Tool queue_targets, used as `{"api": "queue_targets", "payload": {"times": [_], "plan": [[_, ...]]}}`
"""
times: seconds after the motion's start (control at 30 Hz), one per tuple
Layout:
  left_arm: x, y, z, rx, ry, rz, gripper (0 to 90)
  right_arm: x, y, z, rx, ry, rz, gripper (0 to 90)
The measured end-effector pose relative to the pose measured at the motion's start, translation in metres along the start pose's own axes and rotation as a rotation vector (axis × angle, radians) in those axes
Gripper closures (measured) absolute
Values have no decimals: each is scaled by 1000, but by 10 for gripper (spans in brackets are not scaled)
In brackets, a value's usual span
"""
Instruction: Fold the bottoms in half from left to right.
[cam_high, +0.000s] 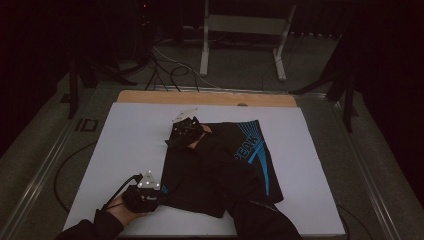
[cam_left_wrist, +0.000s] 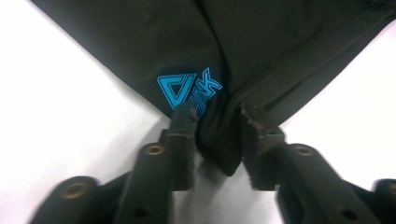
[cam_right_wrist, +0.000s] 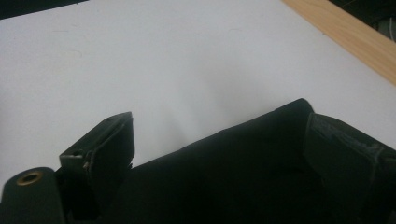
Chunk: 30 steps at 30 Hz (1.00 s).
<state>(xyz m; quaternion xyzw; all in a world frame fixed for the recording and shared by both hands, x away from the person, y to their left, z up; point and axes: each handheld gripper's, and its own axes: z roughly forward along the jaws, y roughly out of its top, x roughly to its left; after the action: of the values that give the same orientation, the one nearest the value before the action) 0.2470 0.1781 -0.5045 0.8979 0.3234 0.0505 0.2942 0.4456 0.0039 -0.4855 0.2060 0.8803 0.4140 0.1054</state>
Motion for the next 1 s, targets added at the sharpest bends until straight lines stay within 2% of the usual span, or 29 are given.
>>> {"api": "queue_targets", "payload": {"times": [0.03,0.07,0.1,0.2,0.3,0.43,0.67,0.83,0.9,1.0], "plan": [[0,0,0,0,-5,-2,750,1,0,2,4,1,1,92],[0,0,0,2,-15,-2,750,1,0,2,4,1,1,92],[0,0,0,3,-20,-2,800,1,1,3,5,3,0,93],[-2,2,-1,-1,-20,1,837,2,2,4,7,3,3,92],[-2,2,-3,-12,-9,0,842,2,3,5,5,5,-5,93],[-1,2,-5,-22,-20,-11,850,2,3,5,6,6,0,113],[-2,2,-7,-28,-26,-5,851,1,2,10,11,-6,8,114],[-3,2,-6,-25,-17,6,850,-1,3,17,18,-52,39,113],[-3,2,-6,-28,-16,6,850,-2,4,21,23,-48,70,113],[-3,2,-6,-29,-17,2,851,-2,4,24,25,-55,78,115]]}}
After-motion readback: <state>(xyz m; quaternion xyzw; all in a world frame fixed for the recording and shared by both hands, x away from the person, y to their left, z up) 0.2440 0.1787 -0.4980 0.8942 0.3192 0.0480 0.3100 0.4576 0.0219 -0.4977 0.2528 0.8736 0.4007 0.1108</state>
